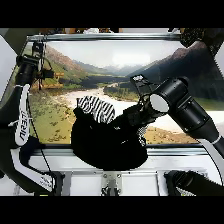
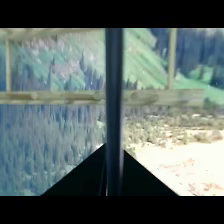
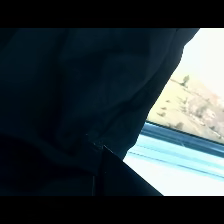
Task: Fold the clothes and pants, and hang the long-sleeved shirts on hangers.
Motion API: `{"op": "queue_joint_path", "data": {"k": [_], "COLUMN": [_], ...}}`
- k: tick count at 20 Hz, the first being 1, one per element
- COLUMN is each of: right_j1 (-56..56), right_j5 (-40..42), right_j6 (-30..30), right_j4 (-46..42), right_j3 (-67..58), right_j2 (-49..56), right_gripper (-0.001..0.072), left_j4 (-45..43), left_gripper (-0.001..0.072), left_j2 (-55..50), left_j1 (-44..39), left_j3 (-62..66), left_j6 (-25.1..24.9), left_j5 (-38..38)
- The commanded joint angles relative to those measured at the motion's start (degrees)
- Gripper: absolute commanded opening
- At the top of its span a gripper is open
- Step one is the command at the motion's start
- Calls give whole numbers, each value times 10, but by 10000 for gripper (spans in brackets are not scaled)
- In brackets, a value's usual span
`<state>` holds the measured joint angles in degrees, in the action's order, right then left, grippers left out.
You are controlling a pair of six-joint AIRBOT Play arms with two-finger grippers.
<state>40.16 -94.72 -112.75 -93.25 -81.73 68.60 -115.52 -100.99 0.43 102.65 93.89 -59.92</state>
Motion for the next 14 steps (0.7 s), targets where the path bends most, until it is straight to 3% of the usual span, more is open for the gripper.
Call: {"op": "queue_joint_path", "data": {"k": [1, 3, 5, 8, 10, 12, 14], "right_j1": [0, 0, -1, -1, -1, -1, -1], "right_j5": [9, 26, 46, 57, 58, 58, 58], "right_j6": [0, 0, 0, -5, -18, -31, -39], "right_j4": [-4, -3, -4, -3, -3, -3, -3], "right_j3": [-1, -1, -1, -1, -1, -1, -1], "right_j2": [-1, -3, -8, -16, -22, -29, -36], "right_gripper": [15, 15, 15, 15, 15, 15, 15], "left_j4": [20, 107, 245, 429, 548, 617, 612], "left_gripper": [15, 15, 15, 14, 15, 15, 15], "left_j2": [65, 100, 132, 160, 162, 161, 162], "left_j1": [-37, -54, -58, -50, -30, -9, 3], "left_j3": [1, 1, 0, 0, 0, 0, 0], "left_j6": [-47, -131, -247, -438, -536, -549, -549], "left_j5": [-39, -78, -146, -298, -397, -445, -445]}}
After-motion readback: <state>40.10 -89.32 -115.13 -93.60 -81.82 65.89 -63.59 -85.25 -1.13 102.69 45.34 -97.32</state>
